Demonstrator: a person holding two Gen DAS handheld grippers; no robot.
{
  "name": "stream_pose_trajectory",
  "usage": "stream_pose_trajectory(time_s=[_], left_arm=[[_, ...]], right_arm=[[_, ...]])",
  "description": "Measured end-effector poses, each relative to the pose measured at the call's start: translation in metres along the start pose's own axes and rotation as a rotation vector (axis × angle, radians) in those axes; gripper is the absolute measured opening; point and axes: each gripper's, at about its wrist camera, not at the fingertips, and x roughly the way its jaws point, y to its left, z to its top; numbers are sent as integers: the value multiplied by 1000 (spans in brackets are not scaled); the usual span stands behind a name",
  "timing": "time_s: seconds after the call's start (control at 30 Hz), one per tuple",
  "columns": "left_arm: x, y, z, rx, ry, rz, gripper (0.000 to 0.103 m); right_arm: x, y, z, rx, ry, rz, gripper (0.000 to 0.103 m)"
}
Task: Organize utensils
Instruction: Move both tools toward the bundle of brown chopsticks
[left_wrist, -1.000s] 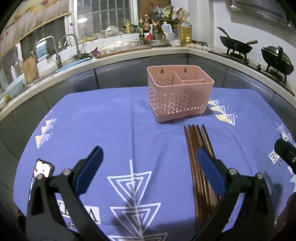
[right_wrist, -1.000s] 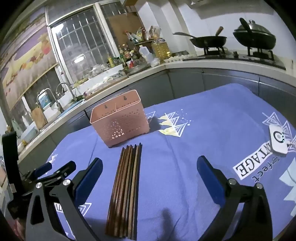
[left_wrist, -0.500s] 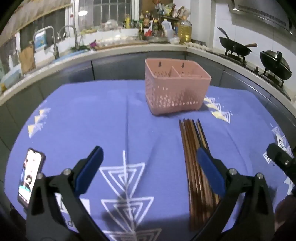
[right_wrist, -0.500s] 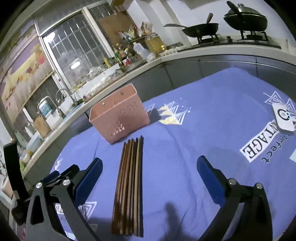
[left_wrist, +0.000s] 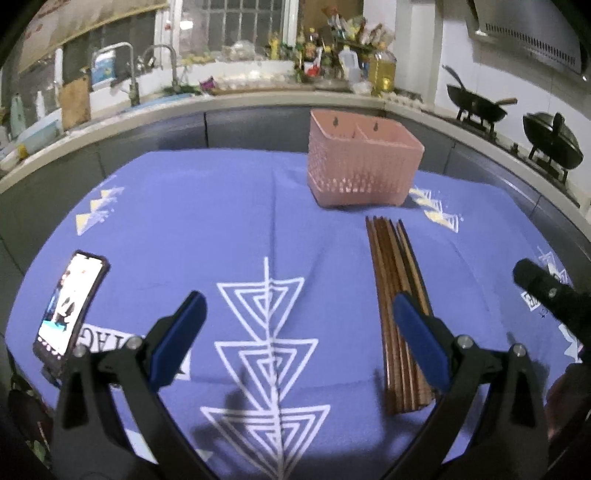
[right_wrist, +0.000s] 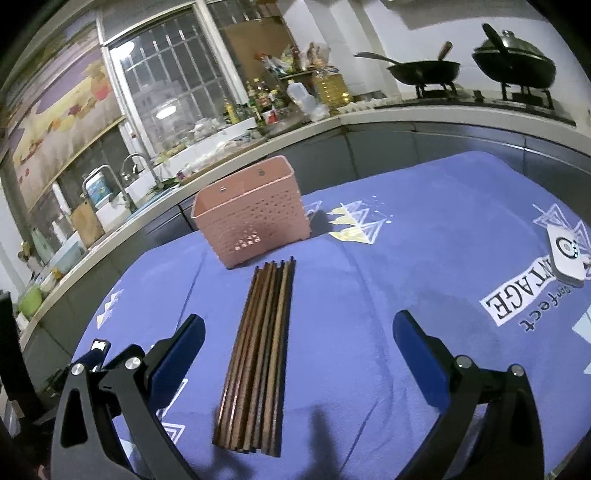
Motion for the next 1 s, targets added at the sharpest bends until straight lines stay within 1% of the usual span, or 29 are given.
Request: stream_pose_trajectory(time_s=[0.07,0.13,0.27,0.37,0.43,0.47,0.53,0.6,0.63,0.67,0.7,0.73,0.77,0.8,0.87,0.97,1.0], left_arm=[[-7,-1,1,3,-32,-6,97],[-9,-4,1,19,-45,-6,97],[-3,-8,1,38,-9,-15,97],[2,-7,5,36,1,-36,97],[7,-8,12,43,2,-35,97],[10,-8,16,42,8,-37,97],[16,-10,21,36,24,-47,97],[22,-10,26,29,45,-55,97],[30,-8,30,21,73,-68,94],[35,-6,31,17,94,-76,87],[44,-3,33,11,136,-85,84],[50,0,33,7,163,-90,78],[56,2,32,5,189,-97,70],[61,2,30,9,214,-103,67],[71,0,23,31,266,-123,56],[78,-10,14,67,315,-182,46],[80,-14,10,79,325,-198,46]], right_arm=[[0,5,-1,-22,-4,6,100],[-1,8,1,-36,-11,8,100],[-7,5,6,-28,-48,-7,97],[-9,-1,7,-11,-62,-12,86],[-9,-5,9,-7,-60,-19,76],[-9,-6,9,-8,-57,-20,74],[-8,-7,9,-17,-55,-18,65],[-5,-5,9,-46,-55,-22,60],[-3,-4,9,-67,-53,-28,57],[0,-3,7,-89,-47,-36,55],[7,-2,5,-122,-25,-49,49],[12,-1,4,-144,3,-52,44],[19,0,0,-158,39,-48,42],[25,0,-3,-171,76,-42,40],[39,4,-12,-206,150,-29,37],[53,5,-22,-221,231,0,32],[57,5,-25,-222,257,9,31]])
